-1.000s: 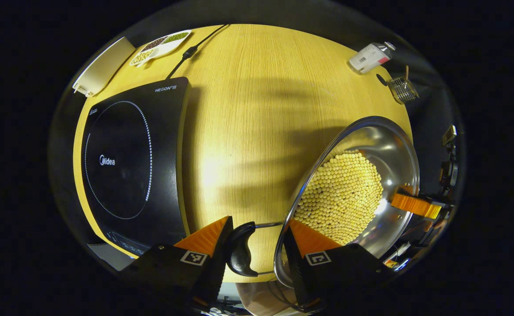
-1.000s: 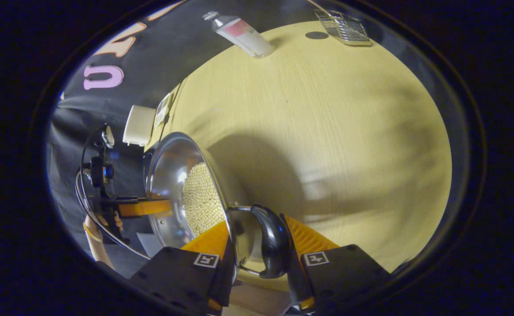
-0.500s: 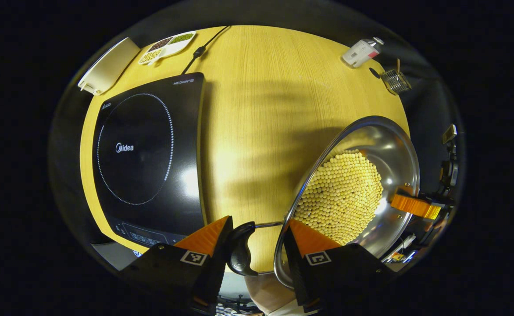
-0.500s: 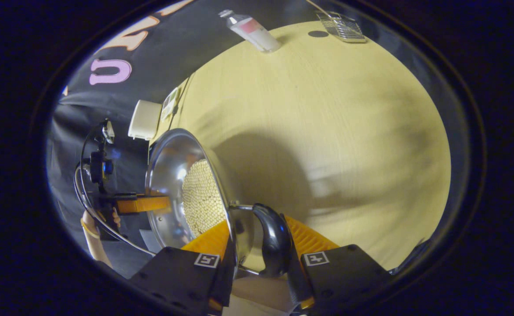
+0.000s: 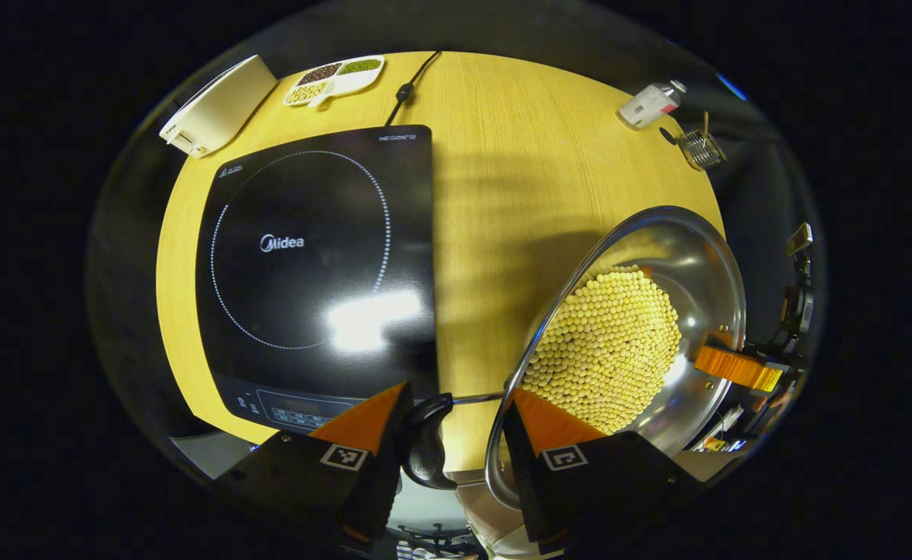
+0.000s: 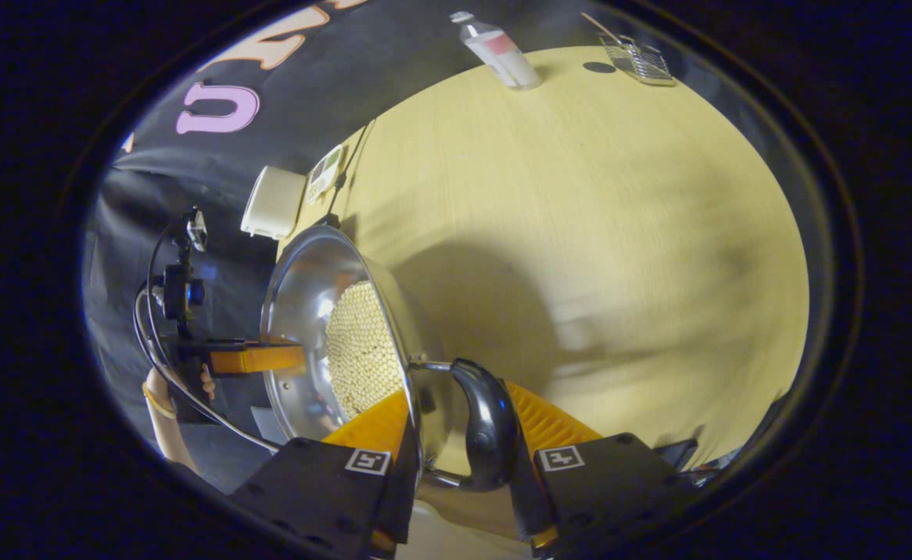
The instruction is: First push the handle of the pot to place it horizontally, then grasp the pot with both hands and set it on the induction cooktop.
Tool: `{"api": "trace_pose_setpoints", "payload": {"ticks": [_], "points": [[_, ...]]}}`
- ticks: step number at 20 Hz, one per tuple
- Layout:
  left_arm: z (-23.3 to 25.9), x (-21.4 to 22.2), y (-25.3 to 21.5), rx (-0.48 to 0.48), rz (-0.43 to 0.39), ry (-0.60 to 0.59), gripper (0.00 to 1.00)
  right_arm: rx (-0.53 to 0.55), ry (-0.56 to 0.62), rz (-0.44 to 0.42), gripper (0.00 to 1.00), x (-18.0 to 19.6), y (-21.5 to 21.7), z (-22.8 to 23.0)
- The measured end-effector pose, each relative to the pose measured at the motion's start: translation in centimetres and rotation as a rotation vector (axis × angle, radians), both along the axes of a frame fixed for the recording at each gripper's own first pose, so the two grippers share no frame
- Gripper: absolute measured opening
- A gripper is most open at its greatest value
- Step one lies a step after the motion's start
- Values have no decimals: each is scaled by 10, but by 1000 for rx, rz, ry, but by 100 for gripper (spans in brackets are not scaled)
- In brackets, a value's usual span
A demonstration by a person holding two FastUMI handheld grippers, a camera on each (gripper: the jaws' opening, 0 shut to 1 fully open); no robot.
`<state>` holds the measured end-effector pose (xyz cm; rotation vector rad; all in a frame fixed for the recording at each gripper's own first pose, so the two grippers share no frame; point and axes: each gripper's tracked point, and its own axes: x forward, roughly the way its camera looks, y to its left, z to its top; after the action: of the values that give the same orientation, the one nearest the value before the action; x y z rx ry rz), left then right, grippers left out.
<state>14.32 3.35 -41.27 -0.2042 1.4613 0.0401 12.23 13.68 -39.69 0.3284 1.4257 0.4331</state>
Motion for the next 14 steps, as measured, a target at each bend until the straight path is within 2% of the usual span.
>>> {"api": "trace_pose_setpoints", "payload": {"ticks": [3,4,11,14], "points": [[-2,2,2,-12,-23,-12,66,-8,-22,-40,54,-5,26,5],[-3,4,3,-13,-32,-18,67,-10,-26,-56,46,-8,35,7],[6,11,4,17,-79,-51,66,11,-51,-109,46,-23,120,4],[7,9,3,41,-76,-59,66,47,-57,-125,54,-26,160,-5]]}}
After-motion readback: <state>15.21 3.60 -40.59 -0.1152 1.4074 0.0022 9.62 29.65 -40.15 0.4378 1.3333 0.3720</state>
